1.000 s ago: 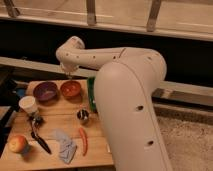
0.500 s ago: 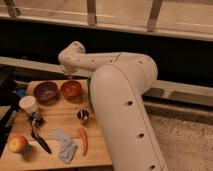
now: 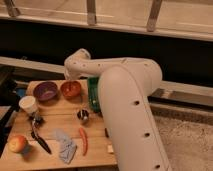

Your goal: Place fork in red bowl

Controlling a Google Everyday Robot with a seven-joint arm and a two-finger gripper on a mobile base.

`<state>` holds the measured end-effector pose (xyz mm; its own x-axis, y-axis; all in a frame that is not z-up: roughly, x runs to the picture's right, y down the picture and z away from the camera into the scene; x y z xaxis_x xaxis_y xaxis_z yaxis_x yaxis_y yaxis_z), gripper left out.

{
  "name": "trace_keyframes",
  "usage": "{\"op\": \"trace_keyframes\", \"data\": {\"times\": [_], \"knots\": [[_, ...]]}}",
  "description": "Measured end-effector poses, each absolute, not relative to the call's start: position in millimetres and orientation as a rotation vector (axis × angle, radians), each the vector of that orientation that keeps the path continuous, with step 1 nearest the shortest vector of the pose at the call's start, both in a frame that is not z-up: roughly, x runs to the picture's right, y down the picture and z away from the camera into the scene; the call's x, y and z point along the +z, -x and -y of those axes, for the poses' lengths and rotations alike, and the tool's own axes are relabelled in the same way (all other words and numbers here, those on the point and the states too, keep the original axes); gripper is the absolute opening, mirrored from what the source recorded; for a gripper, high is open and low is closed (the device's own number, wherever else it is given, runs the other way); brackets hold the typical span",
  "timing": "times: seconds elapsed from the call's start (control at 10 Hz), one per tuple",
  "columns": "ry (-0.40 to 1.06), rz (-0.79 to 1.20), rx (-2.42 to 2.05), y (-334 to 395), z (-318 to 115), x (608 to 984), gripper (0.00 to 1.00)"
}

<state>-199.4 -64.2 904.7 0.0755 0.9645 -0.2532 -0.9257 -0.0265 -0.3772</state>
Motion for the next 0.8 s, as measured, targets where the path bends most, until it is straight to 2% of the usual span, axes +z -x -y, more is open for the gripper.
{"op": "trace_keyframes", "data": {"times": [0.2, 0.3, 0.4, 0.8], "knots": [[0.562, 0.066, 1.523, 203.6, 47.0, 911.4, 0.02], [0.595, 0.054, 1.537, 203.9, 38.2, 915.4, 0.10], [0.635, 0.045, 1.562, 199.0, 30.0, 920.7, 0.22], [0.715, 0.034, 1.583, 201.4, 17.0, 925.9, 0.61]]}}
